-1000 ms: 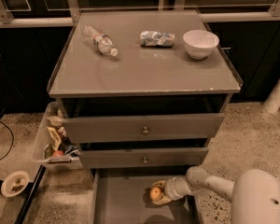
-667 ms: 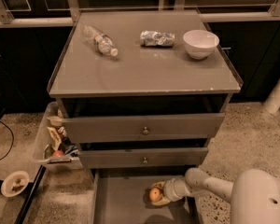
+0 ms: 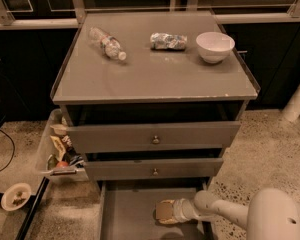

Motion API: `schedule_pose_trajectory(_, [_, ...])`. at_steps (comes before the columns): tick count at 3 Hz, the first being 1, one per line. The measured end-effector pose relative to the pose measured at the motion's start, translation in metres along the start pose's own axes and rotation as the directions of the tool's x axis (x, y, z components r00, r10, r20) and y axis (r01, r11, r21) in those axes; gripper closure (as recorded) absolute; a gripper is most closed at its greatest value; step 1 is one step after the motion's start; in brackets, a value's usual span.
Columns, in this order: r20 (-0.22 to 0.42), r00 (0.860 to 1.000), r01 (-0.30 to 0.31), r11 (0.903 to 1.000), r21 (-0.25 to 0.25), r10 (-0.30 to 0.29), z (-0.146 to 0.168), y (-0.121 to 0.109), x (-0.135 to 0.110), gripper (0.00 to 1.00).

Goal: Place orange into bottom drawer

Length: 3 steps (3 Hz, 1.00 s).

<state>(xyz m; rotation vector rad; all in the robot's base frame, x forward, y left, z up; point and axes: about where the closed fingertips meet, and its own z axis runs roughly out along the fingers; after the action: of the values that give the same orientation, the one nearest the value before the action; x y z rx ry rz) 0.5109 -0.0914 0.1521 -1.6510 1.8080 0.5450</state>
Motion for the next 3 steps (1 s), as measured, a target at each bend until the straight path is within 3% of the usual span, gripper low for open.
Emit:
schedule_pose_trajectory(1, [-0.010, 1.000, 0.002, 0.9990, 0.044, -0.002, 0.0111, 0.0019, 0.0085, 1.00])
schedule_pose_trajectory(3, [-0.011, 1.000, 0.002, 0.9989, 0.046, -0.001, 0.0117, 0.0017, 0.0089, 0.59])
